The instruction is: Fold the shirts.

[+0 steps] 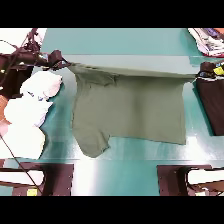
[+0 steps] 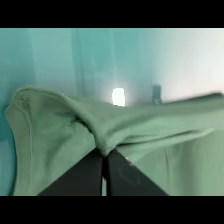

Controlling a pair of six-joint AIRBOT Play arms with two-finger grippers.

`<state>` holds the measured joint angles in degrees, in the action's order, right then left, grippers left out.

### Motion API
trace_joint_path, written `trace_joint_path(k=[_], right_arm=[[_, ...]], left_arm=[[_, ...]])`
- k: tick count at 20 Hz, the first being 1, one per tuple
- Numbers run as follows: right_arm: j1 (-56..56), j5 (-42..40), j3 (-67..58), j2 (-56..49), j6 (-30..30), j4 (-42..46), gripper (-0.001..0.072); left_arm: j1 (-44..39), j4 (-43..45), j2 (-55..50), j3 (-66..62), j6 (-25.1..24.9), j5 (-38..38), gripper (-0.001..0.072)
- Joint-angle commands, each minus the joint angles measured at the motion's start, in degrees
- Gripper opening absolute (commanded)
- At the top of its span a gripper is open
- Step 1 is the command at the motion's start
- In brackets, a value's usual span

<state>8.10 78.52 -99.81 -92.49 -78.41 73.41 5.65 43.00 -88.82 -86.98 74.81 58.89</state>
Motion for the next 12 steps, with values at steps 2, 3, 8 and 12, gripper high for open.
trace_joint_path(k=[2, 3, 8, 12], right_arm=[[-1.2, -1.7, -3.4, -3.5, 0.4, -0.2, 0.0017], [-1.4, -2.0, -1.7, -2.4, 0.5, 0.5, 0.0017], [-1.9, -7.2, 14.8, 3.7, 0.4, 1.3, 0.0017], [-1.9, -9.6, 25.0, 7.0, 0.4, 1.1, 0.0018]], left_arm=[[0.0, -2.2, -5.1, -1.5, -2.7, -2.3, 0.0023], [0.0, -1.2, -5.1, -1.5, -3.2, 0.5, 0.0023], [-5.0, 14.8, -5.1, 3.2, -3.3, 5.9, 0.0023], [-6.5, 16.5, -5.1, 7.5, -2.3, 1.2, 0.0023]])
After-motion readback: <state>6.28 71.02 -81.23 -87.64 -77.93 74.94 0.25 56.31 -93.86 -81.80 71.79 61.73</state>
